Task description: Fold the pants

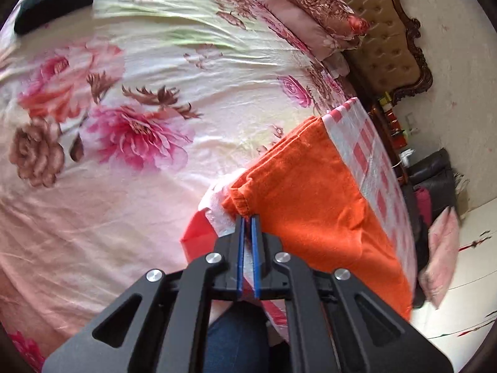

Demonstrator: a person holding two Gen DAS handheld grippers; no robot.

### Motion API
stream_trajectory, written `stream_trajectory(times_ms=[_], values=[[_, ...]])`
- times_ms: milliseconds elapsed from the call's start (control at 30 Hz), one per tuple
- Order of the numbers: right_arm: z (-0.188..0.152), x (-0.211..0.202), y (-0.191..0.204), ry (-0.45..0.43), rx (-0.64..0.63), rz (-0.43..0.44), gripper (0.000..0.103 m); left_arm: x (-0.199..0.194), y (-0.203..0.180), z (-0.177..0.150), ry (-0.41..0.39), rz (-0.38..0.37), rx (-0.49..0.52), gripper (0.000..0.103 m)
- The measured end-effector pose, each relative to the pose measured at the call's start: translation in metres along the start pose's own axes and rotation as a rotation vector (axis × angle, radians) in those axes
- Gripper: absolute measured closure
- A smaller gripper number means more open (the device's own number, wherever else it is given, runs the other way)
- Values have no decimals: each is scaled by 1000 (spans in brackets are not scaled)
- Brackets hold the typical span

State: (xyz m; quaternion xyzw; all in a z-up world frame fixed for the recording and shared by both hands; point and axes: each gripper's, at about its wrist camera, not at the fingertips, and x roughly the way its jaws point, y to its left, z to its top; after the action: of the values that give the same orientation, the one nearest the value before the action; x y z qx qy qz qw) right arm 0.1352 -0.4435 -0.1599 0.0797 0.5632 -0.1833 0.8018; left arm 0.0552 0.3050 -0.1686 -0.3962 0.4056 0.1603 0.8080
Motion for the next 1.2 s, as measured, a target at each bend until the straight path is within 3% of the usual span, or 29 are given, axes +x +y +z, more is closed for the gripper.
stream_trajectory(times_ms=[33, 67, 133, 200, 267, 467, 500, 533, 567, 733, 833, 900, 933, 1033, 1067, 1133, 1200], values=[[-3, -1, 2, -5, -13, -16, 86, -4, -3, 3, -36, 41, 32, 76], [-5, -1, 6, -10, -34, -36, 86, -8, -10, 10, -75, 59, 82, 72], [-5, 0, 6, -11, -46, -50, 86, -11, -29, 27, -121, 42, 188, 72], [-5, 0, -1, -8, -44, -46, 86, -1, -57, 47, -117, -33, 356, 62], [-6, -1, -3, -7, -41, -45, 86, 15, -79, 64, -134, -17, 490, 63], [-9, -2, -2, -11, -34, -53, 86, 78, -121, 90, 9, 5, 747, 63], [-9, -2, -1, -10, -36, -56, 86, 89, -126, 90, 33, 26, 780, 64], [-8, -2, 0, -8, -40, -61, 86, 96, -126, 89, 58, 29, 796, 85], [-7, -1, 1, -6, -44, -65, 86, 106, -127, 89, 94, 44, 822, 95], [-8, -1, 1, -1, -55, -63, 86, 102, -117, 105, 30, 52, 736, 96], [-7, 0, 3, -4, -61, -73, 86, 110, -111, 104, 32, 72, 694, 91], [-8, -1, 4, -7, -66, -75, 85, 102, -109, 102, 18, 57, 654, 80], [-9, -1, 4, -9, -64, -72, 85, 94, -106, 104, -6, 50, 615, 65], [-9, -3, 1, -21, -55, -65, 79, 57, -100, 99, -152, 82, 552, 55], [-10, -6, 0, -31, -47, -68, 77, 44, -99, 92, -194, 73, 546, 46], [-12, -13, -3, -49, -29, -80, 61, 11, -100, 63, -306, 47, 554, 29], [-15, -24, -6, -89, -10, -112, 48, -7, -107, 30, -328, 9, 605, 26]])
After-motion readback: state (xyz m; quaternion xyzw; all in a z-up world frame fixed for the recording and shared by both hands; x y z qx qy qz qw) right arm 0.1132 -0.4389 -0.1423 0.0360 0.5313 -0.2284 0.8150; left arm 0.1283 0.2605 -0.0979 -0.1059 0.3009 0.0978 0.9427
